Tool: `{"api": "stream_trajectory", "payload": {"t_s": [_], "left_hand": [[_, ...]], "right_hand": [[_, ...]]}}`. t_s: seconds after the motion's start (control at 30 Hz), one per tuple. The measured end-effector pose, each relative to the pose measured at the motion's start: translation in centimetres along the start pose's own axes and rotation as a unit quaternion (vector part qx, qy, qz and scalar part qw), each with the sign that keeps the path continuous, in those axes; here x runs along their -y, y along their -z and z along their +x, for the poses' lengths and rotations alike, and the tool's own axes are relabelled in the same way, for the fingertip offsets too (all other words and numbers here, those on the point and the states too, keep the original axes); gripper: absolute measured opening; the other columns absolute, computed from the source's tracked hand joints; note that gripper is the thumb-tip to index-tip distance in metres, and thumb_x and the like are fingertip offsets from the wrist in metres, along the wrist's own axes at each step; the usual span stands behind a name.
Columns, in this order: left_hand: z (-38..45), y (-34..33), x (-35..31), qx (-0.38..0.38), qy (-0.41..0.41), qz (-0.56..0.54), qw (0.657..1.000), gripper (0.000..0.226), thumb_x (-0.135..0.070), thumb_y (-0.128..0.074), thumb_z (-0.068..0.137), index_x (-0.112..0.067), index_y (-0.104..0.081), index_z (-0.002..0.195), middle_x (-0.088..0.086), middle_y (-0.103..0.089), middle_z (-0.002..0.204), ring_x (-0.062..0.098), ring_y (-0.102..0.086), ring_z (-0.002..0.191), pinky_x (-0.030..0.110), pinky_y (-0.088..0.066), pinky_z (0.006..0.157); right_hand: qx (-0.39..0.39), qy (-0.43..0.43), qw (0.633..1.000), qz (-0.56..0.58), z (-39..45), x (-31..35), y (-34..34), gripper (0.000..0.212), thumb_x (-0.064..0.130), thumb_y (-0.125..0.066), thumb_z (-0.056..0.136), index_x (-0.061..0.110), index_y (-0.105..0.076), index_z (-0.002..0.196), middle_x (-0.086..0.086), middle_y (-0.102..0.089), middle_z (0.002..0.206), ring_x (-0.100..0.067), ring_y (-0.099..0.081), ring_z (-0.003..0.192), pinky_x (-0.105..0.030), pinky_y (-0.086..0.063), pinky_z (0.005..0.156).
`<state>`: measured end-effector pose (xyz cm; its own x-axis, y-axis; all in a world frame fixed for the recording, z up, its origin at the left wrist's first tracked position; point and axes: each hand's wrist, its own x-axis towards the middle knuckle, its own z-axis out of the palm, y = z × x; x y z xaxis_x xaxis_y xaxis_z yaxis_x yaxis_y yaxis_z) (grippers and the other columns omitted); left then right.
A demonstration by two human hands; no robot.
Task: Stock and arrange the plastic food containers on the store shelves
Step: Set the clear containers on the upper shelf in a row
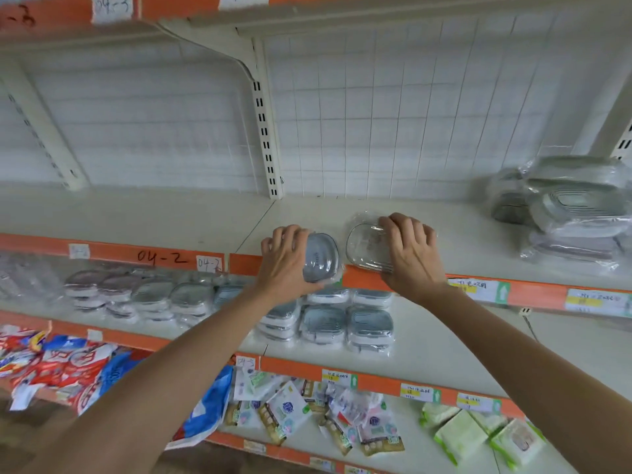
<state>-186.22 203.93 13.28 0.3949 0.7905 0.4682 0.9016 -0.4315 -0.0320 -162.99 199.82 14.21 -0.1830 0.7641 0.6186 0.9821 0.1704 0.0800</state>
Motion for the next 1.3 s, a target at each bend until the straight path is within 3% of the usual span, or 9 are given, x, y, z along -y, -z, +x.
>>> {"api": "stream_trajectory", "payload": {"t_s": [0.13,0.3,0.37,0.47,0.53,0.67,0.87,1.17,1.3], "left_hand": [[-3.6,-0.4,0.7,0.014,-0.007,0.01,1.0,0.099,-0.064,-0.08,0.052,-0.008,-0.046,0.126,0.01,-0.047,0.124,0.029,-0.044,0.11,0.039,-0.034,0.087],[-8.0,-1.0,2.0,0.122,-0.037,0.059,0.99,0.097,-0.073,-0.065,0.061,-0.015,-0.035,0.133,0.004,-0.037,0.125,0.023,-0.034,0.112,0.037,-0.03,0.09],[-9.4,-1.7,2.6,0.155,-0.035,0.053,0.986,0.093,-0.064,-0.068,0.067,-0.016,-0.028,0.137,0.003,-0.034,0.13,0.022,-0.029,0.118,0.037,-0.028,0.096],[-10.7,-2.4,3.2,0.21,0.005,0.027,0.977,0.1,-0.062,-0.071,0.067,-0.016,-0.022,0.141,0.003,-0.031,0.136,0.023,-0.027,0.125,0.041,-0.024,0.105],[-11.1,-2.9,3.2,0.242,0.017,0.026,0.97,0.104,-0.064,-0.071,0.066,-0.015,-0.021,0.143,0.004,-0.03,0.138,0.025,-0.027,0.128,0.046,-0.023,0.109],[-11.4,-5.0,2.5,0.278,0.024,0.018,0.96,0.101,-0.06,-0.072,0.068,-0.014,-0.022,0.143,0.005,-0.031,0.139,0.024,-0.026,0.13,0.046,-0.019,0.11],[-9.8,-9.6,0.5,0.273,0.023,0.008,0.962,0.104,-0.052,-0.076,0.064,-0.016,-0.021,0.144,0.01,-0.025,0.138,0.029,-0.023,0.13,0.05,-0.021,0.11],[-4.3,-20.2,-0.7,0.227,0.025,-0.035,0.973,0.106,-0.053,-0.078,0.066,-0.01,-0.022,0.145,0.012,-0.032,0.144,0.029,-0.03,0.132,0.044,-0.023,0.112],[-1.1,-24.2,-1.0,0.165,0.022,-0.096,0.981,0.09,-0.047,-0.083,0.062,-0.013,-0.037,0.131,0.007,-0.048,0.13,0.026,-0.045,0.118,0.038,-0.036,0.1]], "right_hand": [[-0.005,0.045,0.999,-0.01,-1.8,2.0,0.5,0.088,0.017,-0.078,0.04,0.003,-0.053,0.124,-0.013,-0.055,0.116,-0.033,-0.056,0.103,-0.041,-0.042,0.087],[0.057,0.103,0.993,-0.024,-5.6,4.5,-1.1,0.094,0.029,-0.082,0.033,0.0,-0.059,0.119,-0.013,-0.06,0.11,-0.032,-0.061,0.095,-0.041,-0.049,0.079],[0.088,0.13,0.987,-0.039,-6.9,5.0,-2.2,0.095,0.035,-0.082,0.033,0.002,-0.06,0.12,-0.012,-0.061,0.11,-0.031,-0.061,0.093,-0.04,-0.049,0.077],[0.155,0.153,0.975,-0.04,-8.4,5.5,-4.1,0.094,0.034,-0.08,0.042,0.007,-0.053,0.129,-0.01,-0.056,0.121,-0.029,-0.057,0.105,-0.041,-0.045,0.088],[0.214,0.157,0.963,-0.046,-9.5,5.5,-5.6,0.093,0.031,-0.073,0.059,0.011,-0.035,0.141,-0.008,-0.042,0.136,-0.028,-0.043,0.122,-0.041,-0.031,0.104],[0.283,0.11,0.951,-0.054,-11.0,4.8,-8.4,0.091,0.027,-0.064,0.071,0.017,-0.014,0.146,-0.007,-0.024,0.142,-0.026,-0.026,0.131,-0.041,-0.012,0.112],[0.32,-0.003,0.947,-0.028,-11.9,2.9,-11.8,0.09,0.033,-0.067,0.072,0.021,-0.015,0.144,-0.004,-0.023,0.137,-0.023,-0.025,0.128,-0.049,-0.015,0.111],[0.246,-0.124,0.961,0.038,-12.1,-0.7,-19.9,0.099,0.032,-0.073,0.068,0.023,-0.013,0.146,-0.006,-0.025,0.132,-0.026,-0.028,0.123,-0.046,-0.017,0.11],[0.222,-0.174,0.956,0.076,-11.6,-2.7,-23.1,0.097,0.034,-0.073,0.07,0.022,-0.016,0.147,-0.006,-0.026,0.133,-0.026,-0.027,0.128,-0.047,-0.014,0.113]]}}
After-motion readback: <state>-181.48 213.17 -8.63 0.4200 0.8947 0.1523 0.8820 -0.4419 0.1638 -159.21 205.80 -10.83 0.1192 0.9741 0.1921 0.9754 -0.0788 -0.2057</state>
